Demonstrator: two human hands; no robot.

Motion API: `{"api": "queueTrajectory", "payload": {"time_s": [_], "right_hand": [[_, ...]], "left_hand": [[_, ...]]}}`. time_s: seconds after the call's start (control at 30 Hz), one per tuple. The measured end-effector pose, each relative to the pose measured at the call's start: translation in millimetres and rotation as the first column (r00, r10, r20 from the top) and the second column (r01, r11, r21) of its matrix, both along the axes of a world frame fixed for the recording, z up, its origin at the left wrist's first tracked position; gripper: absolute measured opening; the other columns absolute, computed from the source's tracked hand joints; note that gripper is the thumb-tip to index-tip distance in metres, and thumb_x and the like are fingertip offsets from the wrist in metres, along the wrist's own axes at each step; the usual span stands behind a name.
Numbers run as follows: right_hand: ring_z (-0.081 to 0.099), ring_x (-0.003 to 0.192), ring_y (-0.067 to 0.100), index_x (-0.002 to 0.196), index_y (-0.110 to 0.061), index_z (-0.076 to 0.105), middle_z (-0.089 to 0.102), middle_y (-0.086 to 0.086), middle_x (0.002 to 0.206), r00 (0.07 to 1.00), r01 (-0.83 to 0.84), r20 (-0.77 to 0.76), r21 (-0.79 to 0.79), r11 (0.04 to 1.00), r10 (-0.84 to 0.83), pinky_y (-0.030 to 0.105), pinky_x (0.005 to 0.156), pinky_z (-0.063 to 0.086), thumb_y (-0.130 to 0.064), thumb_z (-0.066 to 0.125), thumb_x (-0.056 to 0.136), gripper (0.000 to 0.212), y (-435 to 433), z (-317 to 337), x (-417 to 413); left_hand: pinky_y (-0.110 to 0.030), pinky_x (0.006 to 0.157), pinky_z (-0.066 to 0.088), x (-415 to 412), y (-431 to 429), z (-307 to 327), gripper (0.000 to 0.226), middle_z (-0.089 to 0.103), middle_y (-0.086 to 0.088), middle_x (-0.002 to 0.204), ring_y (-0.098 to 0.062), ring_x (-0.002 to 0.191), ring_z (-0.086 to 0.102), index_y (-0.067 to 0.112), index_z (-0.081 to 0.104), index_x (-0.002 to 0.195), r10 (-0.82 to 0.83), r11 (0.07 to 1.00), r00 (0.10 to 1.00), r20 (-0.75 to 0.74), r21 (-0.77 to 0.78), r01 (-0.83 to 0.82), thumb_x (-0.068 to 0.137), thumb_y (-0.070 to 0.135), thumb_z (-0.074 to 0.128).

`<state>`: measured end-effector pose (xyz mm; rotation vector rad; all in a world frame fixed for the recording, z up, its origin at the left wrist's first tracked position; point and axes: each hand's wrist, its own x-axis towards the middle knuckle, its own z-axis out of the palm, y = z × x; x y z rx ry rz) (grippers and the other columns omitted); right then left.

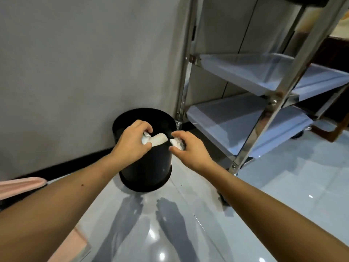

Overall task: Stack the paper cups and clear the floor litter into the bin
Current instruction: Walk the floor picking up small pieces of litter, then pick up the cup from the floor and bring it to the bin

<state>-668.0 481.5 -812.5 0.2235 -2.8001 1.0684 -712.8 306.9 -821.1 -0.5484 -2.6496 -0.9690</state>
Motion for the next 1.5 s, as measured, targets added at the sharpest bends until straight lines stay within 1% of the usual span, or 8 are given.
{"api": "queueTrajectory", "payload": {"time_s": [0.13, 0.27, 0.37, 0.67, 0.83, 0.97, 1.23, 1.5], "right_hand": [[0.043, 0.124, 0.017, 0.133, -0.017, 0.042, 0.044, 0.005, 0.136, 0.997, 0.078, -0.016, -0.163, 0.984, -0.082, 0.019, 0.095, 0.029, -0.027, 0.054, 0.09, 0.046, -25.6, 9.6, -46.0], [0.01, 0.144, 0.021, 0.146, -0.025, 0.0, 0.002, -0.001, 0.157, 0.938, 0.235, 0.342, -0.524, 0.818, -0.051, 0.035, 0.11, 0.019, -0.051, 0.029, 0.094, 0.065, -49.5, 22.6, -94.6], [-0.01, 0.144, 0.022, 0.144, -0.031, -0.009, -0.013, -0.003, 0.156, 0.88, 0.269, 0.473, -0.432, 0.861, -0.037, 0.049, 0.118, 0.001, -0.066, 0.015, 0.087, 0.071, -42.5, 9.6, -113.7], [0.03, 0.137, 0.027, 0.142, -0.026, 0.026, 0.026, 0.006, 0.152, 0.806, -0.052, 0.589, 0.182, 0.982, -0.066, 0.04, 0.114, 0.023, -0.046, 0.039, 0.094, 0.054, 111.1, -44.2, 11.5], [0.047, 0.121, 0.025, 0.128, -0.017, 0.048, 0.049, 0.007, 0.134, 0.816, 0.05, 0.486, 0.481, 0.875, -0.313, 0.032, 0.097, 0.039, -0.034, 0.051, 0.091, 0.041, 285.2, -67.7, 136.0], [0.052, 0.113, 0.023, 0.122, -0.017, 0.05, 0.055, 0.004, 0.125, 0.736, 0.261, 0.418, 0.551, 0.793, -0.533, 0.031, 0.087, 0.043, -0.038, 0.052, 0.089, 0.039, 440.6, -62.5, 245.4], [0.049, 0.117, 0.022, 0.13, -0.02, 0.043, 0.05, 0.004, 0.129, 0.615, 0.511, 0.364, 0.491, 0.705, -0.699, 0.031, 0.089, 0.043, -0.034, 0.051, 0.09, 0.043, 662.2, -23.3, 399.1], [0.051, 0.113, 0.023, 0.131, -0.02, 0.042, 0.045, 0.004, 0.132, 0.534, 0.637, 0.347, 0.434, 0.637, -0.771, 0.032, 0.089, 0.043, -0.032, 0.055, 0.088, 0.046, 750.6, -10.6, 431.6]], "left_hand": [[-0.021, 0.089, 0.032, -31.2, -8.3, 7.4, 0.042, 0.05, -0.001, 0.126, -0.023, 0.113, 0.049, 0.012, 0.056, 0.112, -0.034, 0.999, 0.999, 0.013, -0.019, 0.035, 0.071, 0.005, 0.067], [-0.042, 0.115, 0.003, -45.1, -21.0, 10.1, 0.102, -0.014, 0.008, 0.155, -0.025, 0.143, -0.01, 0.021, -0.001, 0.147, 0.003, 0.963, 0.958, 0.288, -0.26, 0.075, 0.074, 0.04, 0.069], [-0.046, 0.113, -0.007, -39.7, -32.9, 2.2, 0.117, -0.027, 0.008, 0.151, -0.018, 0.139, -0.025, 0.02, -0.021, 0.142, 0.134, 0.913, 0.945, 0.299, -0.409, 0.0, 0.071, 0.059, 0.063], [-0.035, 0.11, 0.03, 22.8, 49.3, -22.3, 0.062, 0.036, 0.002, 0.147, -0.016, 0.134, 0.035, 0.021, 0.032, 0.141, -0.177, 0.945, 0.984, 0.019, -0.277, 0.175, 0.085, 0.028, 0.059], [-0.035, 0.087, 0.048, 88.7, 198.4, -49.2, 0.024, 0.066, -0.002, 0.112, -0.024, 0.102, 0.06, 0.022, 0.061, 0.109, -0.215, 0.91, 0.953, 0.214, -0.311, 0.275, 0.09, 0.031, 0.05], [-0.036, 0.077, 0.05, 161.0, 365.0, -45.4, 0.013, 0.065, 0.005, 0.085, -0.022, 0.084, 0.062, 0.029, 0.059, 0.094, -0.308, 0.903, 0.9, 0.309, -0.202, 0.379, 0.088, 0.037, 0.05], [-0.029, 0.079, 0.044, 296.4, 661.8, 4.9, 0.027, 0.061, 0.01, 0.105, -0.014, 0.096, 0.054, 0.028, 0.052, 0.113, -0.509, 0.784, 0.779, 0.365, -0.177, 0.595, 0.09, 0.041, 0.047], [-0.034, 0.092, 0.037, 305.2, 783.7, 27.0, 0.048, 0.045, 0.004, 0.137, -0.02, 0.125, 0.038, 0.024, 0.039, 0.132, -0.569, 0.619, 0.753, 0.329, -0.431, 0.656, 0.089, 0.043, 0.047]]}}
